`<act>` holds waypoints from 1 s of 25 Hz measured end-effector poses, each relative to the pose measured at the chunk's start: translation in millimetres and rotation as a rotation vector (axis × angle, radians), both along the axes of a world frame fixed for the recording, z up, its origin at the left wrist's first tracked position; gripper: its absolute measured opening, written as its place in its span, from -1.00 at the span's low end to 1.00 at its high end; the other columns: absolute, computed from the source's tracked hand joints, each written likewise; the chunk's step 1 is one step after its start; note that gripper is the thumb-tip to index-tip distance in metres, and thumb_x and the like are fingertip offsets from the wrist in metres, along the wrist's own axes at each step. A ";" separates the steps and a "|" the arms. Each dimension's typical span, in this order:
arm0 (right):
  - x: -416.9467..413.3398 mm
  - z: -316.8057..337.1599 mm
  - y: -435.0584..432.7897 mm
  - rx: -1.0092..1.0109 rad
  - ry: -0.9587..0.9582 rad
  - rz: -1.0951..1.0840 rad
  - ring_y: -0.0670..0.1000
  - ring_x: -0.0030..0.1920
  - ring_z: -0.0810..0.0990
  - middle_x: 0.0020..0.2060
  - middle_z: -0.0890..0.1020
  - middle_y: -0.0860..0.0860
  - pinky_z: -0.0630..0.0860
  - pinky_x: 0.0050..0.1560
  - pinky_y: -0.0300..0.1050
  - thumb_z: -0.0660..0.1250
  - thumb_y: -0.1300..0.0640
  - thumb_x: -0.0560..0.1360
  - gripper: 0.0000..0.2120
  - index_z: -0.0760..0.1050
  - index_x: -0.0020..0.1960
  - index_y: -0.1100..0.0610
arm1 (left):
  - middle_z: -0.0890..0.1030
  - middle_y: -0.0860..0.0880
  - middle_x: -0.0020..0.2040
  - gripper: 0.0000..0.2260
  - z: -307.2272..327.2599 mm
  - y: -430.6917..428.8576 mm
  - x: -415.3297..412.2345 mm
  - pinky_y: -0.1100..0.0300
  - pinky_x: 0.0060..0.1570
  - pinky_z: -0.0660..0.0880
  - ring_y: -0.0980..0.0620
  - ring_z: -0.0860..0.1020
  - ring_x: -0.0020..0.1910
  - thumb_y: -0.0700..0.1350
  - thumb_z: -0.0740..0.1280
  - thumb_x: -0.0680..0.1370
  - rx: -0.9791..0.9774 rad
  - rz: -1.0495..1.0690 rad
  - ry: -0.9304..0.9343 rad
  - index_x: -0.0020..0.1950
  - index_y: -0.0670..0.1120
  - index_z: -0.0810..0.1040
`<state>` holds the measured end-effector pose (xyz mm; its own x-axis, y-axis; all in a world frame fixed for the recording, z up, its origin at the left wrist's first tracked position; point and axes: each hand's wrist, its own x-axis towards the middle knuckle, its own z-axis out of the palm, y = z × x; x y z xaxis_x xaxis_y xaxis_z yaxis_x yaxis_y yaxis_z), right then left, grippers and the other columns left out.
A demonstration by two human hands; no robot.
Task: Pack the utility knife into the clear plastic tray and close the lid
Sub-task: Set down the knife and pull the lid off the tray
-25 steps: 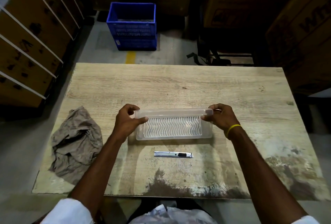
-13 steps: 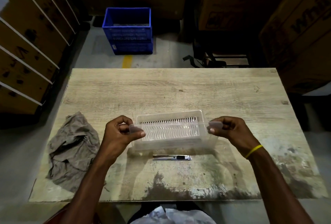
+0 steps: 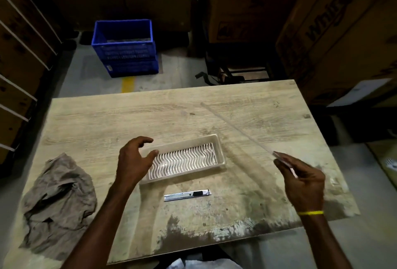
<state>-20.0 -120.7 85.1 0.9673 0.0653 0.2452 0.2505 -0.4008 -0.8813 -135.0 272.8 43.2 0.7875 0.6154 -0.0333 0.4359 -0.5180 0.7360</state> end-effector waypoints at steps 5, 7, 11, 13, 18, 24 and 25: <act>-29.9 -65.7 -0.7 -0.299 -0.214 -0.125 0.16 0.05 0.70 0.02 0.72 0.16 0.50 0.27 0.25 0.44 0.45 0.43 -0.78 0.68 0.05 0.28 | 0.62 -0.16 0.27 -0.54 -23.7 2.9 4.1 -0.14 0.29 0.47 -0.21 0.56 0.25 -0.10 0.57 0.41 0.091 0.017 0.173 0.29 -0.09 0.60; -39.5 -88.1 -3.0 -0.445 -0.244 -0.139 0.19 0.12 0.68 0.07 0.71 0.16 0.47 0.31 0.25 0.37 0.46 0.45 -0.72 0.68 0.10 0.24 | 0.64 -0.19 0.25 -0.54 -29.6 1.9 2.2 -0.16 0.30 0.45 -0.23 0.57 0.24 -0.14 0.57 0.40 0.116 -0.005 0.181 0.28 -0.13 0.61; -46.2 -114.1 -1.0 -0.597 -0.196 -0.102 0.18 0.23 0.62 0.17 0.68 0.11 0.38 0.41 0.17 0.40 0.53 0.34 -0.52 0.65 0.18 0.19 | 0.64 -0.21 0.23 -0.54 -36.6 1.3 -2.4 -0.13 0.28 0.45 -0.25 0.57 0.22 -0.17 0.58 0.39 0.121 -0.045 0.171 0.27 -0.18 0.62; -50.3 -121.7 -0.4 -0.688 -0.153 -0.011 0.18 0.29 0.58 0.22 0.65 0.11 0.36 0.42 0.18 0.41 0.54 0.29 -0.45 0.63 0.22 0.19 | 0.63 -0.21 0.24 -0.51 -38.6 2.5 -3.8 -0.12 0.27 0.45 -0.25 0.57 0.22 -0.18 0.60 0.37 0.116 -0.065 0.165 0.28 -0.18 0.61; -61.1 -134.1 -5.4 -0.915 -0.071 0.213 0.26 0.38 0.48 0.36 0.54 0.17 0.14 0.47 0.16 0.43 0.50 0.21 -0.28 0.50 0.36 0.25 | 0.61 -0.22 0.27 -0.46 -40.3 2.9 -3.5 -0.10 0.28 0.45 -0.25 0.56 0.23 -0.21 0.61 0.34 0.080 -0.080 0.168 0.31 -0.19 0.60; -59.7 -127.8 1.1 -1.021 0.107 0.323 0.24 0.54 0.21 0.52 0.30 0.16 0.07 0.55 0.15 0.33 0.39 0.36 -0.27 0.28 0.52 0.22 | 0.57 -0.21 0.31 -0.41 -39.6 0.9 -7.5 -0.08 0.29 0.45 -0.23 0.57 0.22 -0.25 0.61 0.34 0.058 -0.068 0.164 0.35 -0.18 0.57; -58.5 -125.8 2.9 -1.034 0.148 0.336 0.21 0.56 0.15 0.55 0.24 0.14 -0.01 0.57 0.12 0.28 0.35 0.40 -0.29 0.22 0.54 0.20 | 0.57 -0.21 0.31 -0.41 -39.8 1.1 -7.6 -0.08 0.28 0.45 -0.23 0.57 0.22 -0.25 0.60 0.34 0.057 -0.066 0.165 0.35 -0.18 0.57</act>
